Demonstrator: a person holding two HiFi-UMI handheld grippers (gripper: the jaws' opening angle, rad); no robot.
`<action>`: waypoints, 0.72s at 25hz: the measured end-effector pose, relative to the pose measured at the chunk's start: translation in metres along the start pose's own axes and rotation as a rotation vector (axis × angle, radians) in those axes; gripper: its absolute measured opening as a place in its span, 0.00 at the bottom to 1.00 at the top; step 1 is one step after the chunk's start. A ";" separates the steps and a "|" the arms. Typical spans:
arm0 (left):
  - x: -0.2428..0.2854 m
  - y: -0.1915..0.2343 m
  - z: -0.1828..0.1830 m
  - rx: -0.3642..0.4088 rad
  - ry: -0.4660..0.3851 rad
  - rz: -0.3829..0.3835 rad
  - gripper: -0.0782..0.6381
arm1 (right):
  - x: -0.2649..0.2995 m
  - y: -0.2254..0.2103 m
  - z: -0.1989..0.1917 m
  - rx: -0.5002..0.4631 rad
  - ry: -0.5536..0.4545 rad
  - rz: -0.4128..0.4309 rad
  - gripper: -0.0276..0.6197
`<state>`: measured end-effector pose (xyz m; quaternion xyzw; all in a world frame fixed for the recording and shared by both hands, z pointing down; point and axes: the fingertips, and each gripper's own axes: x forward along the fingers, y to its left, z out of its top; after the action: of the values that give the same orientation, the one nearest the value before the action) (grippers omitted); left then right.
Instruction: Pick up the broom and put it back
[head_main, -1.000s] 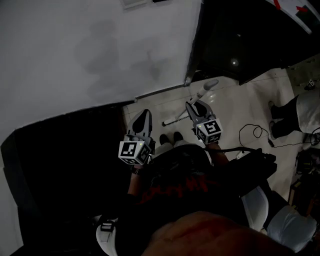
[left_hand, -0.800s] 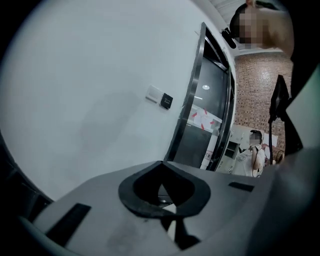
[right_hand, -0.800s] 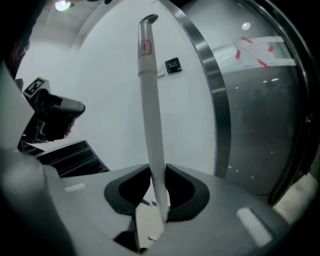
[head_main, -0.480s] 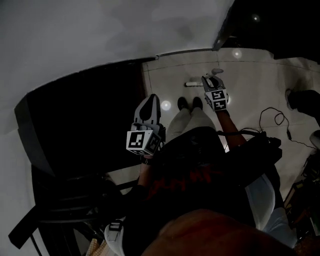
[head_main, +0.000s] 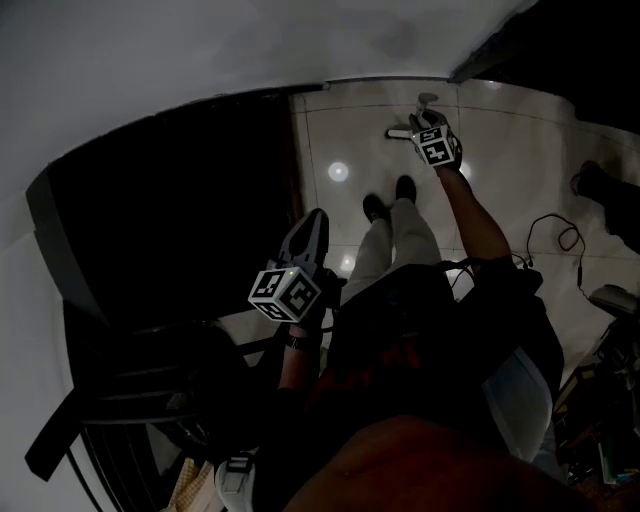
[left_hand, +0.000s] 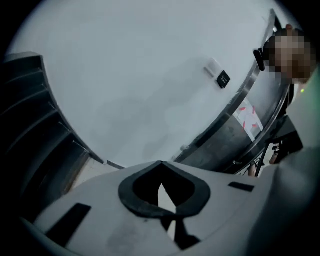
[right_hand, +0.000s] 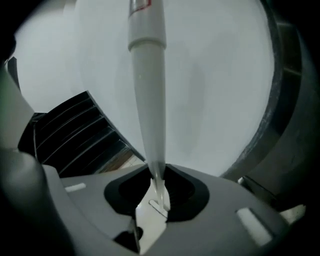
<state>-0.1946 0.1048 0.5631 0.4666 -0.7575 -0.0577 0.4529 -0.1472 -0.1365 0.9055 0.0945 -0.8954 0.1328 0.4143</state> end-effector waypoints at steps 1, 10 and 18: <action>0.005 0.009 -0.002 0.006 0.018 0.020 0.11 | 0.015 -0.008 0.011 -0.007 0.002 -0.007 0.18; 0.035 0.018 -0.021 0.011 0.184 0.019 0.11 | 0.058 -0.074 0.058 0.277 0.054 -0.088 0.26; 0.002 0.018 -0.041 -0.010 0.166 -0.006 0.11 | -0.043 -0.029 0.052 0.289 -0.168 -0.117 0.24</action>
<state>-0.1768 0.1270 0.5972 0.4700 -0.7156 -0.0238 0.5162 -0.1490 -0.1782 0.8446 0.2159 -0.8913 0.2275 0.3273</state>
